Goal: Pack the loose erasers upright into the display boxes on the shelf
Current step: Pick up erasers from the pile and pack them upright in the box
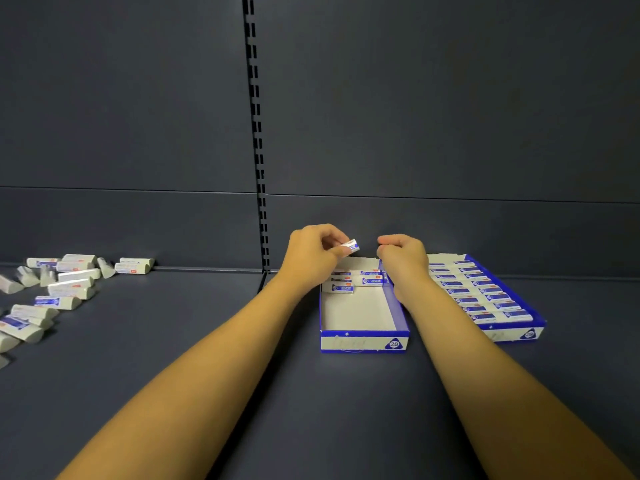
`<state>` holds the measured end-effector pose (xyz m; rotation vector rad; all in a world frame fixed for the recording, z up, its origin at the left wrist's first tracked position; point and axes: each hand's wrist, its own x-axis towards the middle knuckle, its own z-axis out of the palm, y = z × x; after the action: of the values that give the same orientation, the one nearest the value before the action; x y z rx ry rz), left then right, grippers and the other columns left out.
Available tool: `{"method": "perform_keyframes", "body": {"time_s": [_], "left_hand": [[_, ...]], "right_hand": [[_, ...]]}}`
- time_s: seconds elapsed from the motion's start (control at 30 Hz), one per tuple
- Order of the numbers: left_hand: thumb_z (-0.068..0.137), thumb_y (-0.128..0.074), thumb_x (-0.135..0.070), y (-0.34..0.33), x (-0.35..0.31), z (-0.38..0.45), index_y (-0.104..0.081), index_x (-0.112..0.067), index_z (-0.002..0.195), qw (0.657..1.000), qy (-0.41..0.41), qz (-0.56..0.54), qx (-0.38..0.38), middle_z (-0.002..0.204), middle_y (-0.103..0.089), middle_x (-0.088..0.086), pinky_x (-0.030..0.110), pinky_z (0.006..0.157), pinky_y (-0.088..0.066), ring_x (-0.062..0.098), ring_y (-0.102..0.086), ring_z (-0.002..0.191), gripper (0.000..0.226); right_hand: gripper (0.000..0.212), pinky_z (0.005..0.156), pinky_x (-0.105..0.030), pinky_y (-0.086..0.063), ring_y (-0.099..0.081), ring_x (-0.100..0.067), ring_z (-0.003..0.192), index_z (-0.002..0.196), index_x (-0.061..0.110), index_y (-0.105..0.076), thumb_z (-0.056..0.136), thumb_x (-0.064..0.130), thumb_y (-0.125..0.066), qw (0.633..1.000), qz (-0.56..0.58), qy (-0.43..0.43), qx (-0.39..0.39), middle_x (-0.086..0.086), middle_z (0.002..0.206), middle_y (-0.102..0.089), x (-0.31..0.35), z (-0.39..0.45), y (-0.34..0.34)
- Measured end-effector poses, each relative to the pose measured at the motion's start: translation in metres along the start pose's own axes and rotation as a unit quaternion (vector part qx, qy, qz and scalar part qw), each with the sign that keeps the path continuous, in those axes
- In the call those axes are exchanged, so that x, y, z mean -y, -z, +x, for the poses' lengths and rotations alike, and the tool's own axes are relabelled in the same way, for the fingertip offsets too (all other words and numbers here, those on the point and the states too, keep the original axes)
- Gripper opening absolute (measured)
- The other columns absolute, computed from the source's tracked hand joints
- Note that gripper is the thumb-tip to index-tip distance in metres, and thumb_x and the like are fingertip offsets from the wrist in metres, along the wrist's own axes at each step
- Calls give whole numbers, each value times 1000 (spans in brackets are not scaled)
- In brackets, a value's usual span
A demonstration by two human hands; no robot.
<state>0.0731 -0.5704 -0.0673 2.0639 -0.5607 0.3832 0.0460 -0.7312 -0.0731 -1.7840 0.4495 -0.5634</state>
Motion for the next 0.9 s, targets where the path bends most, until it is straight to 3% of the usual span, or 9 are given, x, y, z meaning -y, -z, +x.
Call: {"method": "perform_keyframes", "body": {"time_s": [0.17, 0.4, 0.5, 0.63, 0.7, 0.8, 0.83, 0.9], "left_hand": [[89, -76, -17, -17, -6, 1, -74, -15, 96, 999, -15, -30, 38, 84, -74, -6, 15, 65, -55, 4, -69, 75, 7], [86, -78, -13, -24, 0, 4, -75, -14, 92, 993, -26, 26, 112, 83, -75, -2, 20, 72, -56, 6, -69, 77, 7], [86, -78, -15, -24, 0, 4, -76, -13, 95, 990, -34, 43, 130, 86, -75, -1, 23, 75, -57, 6, -69, 81, 9], [90, -74, -17, -25, -1, 3, -75, -14, 99, 986, -53, 68, 146, 94, -75, 0, 26, 78, -57, 9, -67, 85, 10], [91, -72, -17, -25, -2, 2, -76, -14, 101, 981, -76, 92, 153, 99, -75, 0, 22, 75, -55, 8, -65, 83, 11], [91, -73, -19, -27, -2, 1, -77, -14, 104, 973, -103, 124, 168, 100, -75, 0, 17, 72, -53, 6, -64, 78, 14], [91, -74, -20, -28, -3, 1, -77, -14, 104, 970, -108, 131, 172, 101, -75, 0, 21, 76, -55, 8, -65, 81, 15], [89, -75, -23, -29, -4, 1, -77, -15, 105, 966, -117, 146, 179, 103, -74, 0, 28, 82, -56, 10, -64, 86, 18]], "right_hand": [[30, 65, -27, -54, -66, -21, 91, 121, 23, -66, 95, 9, -58, 996, 56, -63, 3, -3, 116, -67, -4, 0, -1], [19, 74, -37, -60, -68, -26, 88, 99, 23, -66, 93, 8, -57, 994, 59, -89, -20, -4, 101, -68, -9, 4, -5], [12, 77, -37, -59, -66, -24, 84, 105, 13, -66, 95, 13, -58, 992, 50, -111, -31, -7, 93, -66, -6, 9, -6], [27, 61, -29, -49, -59, -21, 74, 117, -1, -65, 94, 9, -55, 992, 61, -112, -14, -22, 110, -67, -7, 11, -6], [31, 57, -27, -46, -57, -21, 77, 121, -2, -63, 94, 8, -53, 990, 90, -108, -10, -21, 119, -66, -6, 12, -7], [38, 69, -25, -48, -61, -24, 103, 130, 8, -58, 94, 18, -67, 985, 95, -142, -21, -11, 126, -63, -7, 11, -7], [44, 77, -27, -51, -61, -25, 110, 132, 10, -56, 92, 22, -72, 993, 19, -112, -27, -11, 128, -61, -7, 12, -10], [38, 74, -29, -55, -63, -22, 99, 128, 4, -59, 94, 19, -67, 984, 116, -135, -31, -18, 128, -63, -6, 13, -8]]}}
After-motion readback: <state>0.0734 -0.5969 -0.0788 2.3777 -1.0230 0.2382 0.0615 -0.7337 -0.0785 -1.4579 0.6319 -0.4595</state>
